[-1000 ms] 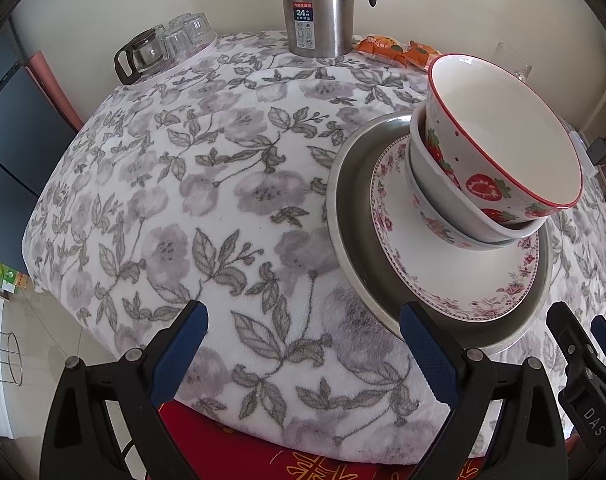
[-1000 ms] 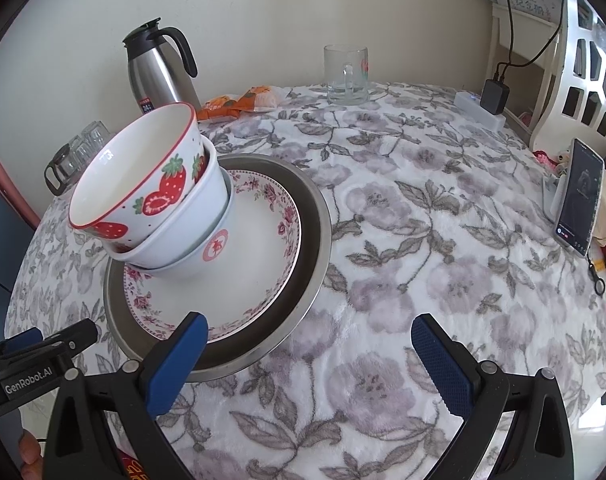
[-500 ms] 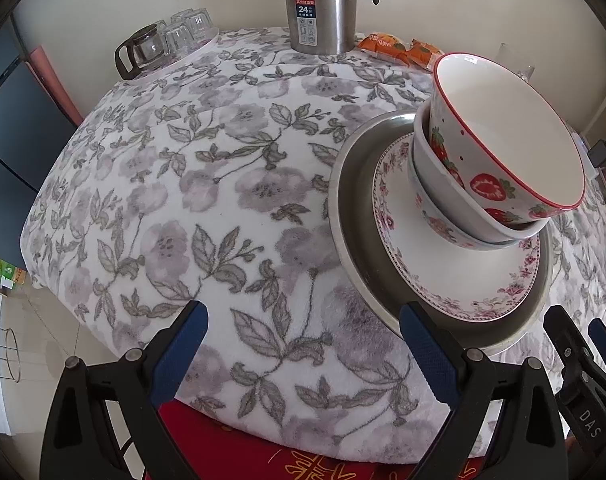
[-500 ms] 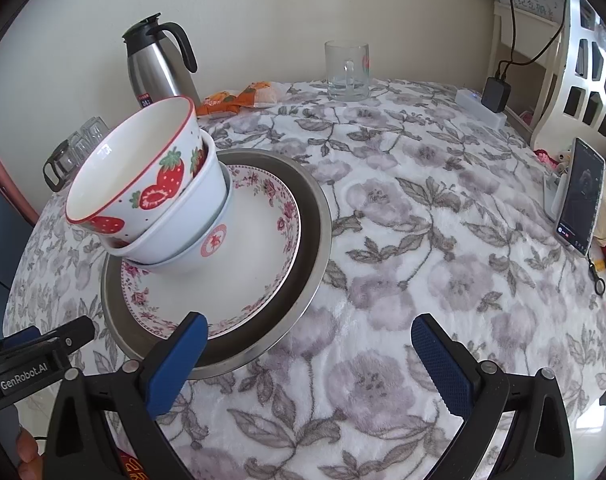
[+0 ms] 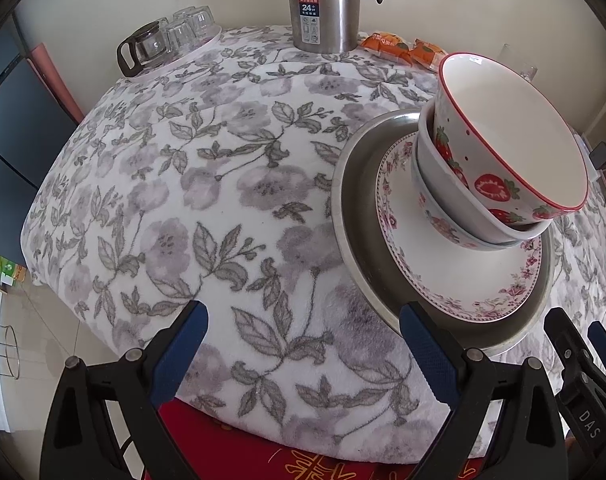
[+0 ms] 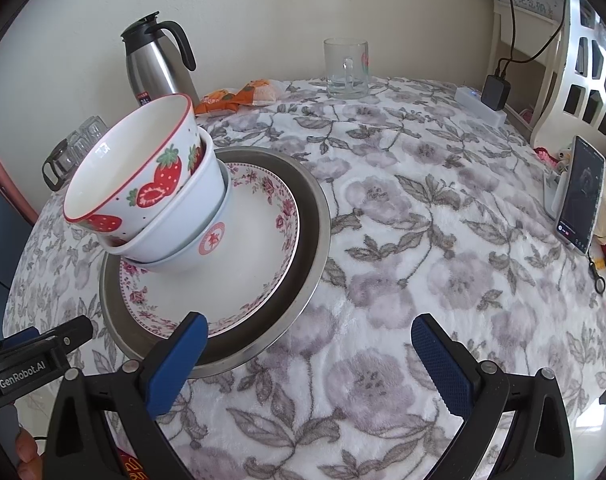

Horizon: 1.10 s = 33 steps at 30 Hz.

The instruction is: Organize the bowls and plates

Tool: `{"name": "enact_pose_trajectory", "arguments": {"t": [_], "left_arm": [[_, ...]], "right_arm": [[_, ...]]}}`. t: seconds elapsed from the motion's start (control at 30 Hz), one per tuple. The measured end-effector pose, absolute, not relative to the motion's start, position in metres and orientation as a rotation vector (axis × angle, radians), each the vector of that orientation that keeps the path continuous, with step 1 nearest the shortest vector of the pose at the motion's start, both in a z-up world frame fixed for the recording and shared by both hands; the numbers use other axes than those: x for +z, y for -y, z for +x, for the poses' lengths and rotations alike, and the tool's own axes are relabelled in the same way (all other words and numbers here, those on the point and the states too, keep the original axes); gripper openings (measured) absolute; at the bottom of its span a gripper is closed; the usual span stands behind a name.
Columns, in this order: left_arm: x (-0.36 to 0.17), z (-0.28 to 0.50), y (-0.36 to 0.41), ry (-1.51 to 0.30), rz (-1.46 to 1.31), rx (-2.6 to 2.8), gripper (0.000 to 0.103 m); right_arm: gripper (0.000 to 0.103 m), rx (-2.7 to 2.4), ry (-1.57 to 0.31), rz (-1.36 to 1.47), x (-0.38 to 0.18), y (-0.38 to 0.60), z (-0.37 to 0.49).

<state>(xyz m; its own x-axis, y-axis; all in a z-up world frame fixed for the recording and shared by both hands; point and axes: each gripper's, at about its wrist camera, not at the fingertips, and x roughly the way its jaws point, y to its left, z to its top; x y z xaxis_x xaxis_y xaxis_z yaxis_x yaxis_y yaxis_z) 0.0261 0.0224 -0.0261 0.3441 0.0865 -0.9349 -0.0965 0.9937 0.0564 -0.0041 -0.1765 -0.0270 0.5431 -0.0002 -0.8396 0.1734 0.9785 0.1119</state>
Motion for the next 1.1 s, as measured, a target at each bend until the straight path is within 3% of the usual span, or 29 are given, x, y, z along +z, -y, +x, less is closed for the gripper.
{"name": "enact_pose_trajectory", "arguments": {"t": [1.1], "left_arm": [[-0.0272, 0.0265, -0.0239, -1.224, -0.017, 0.117, 0.097]], "right_arm": [[0.103, -0.107, -1.016, 0.190, -0.0323, 0.1776, -0.0028]]}}
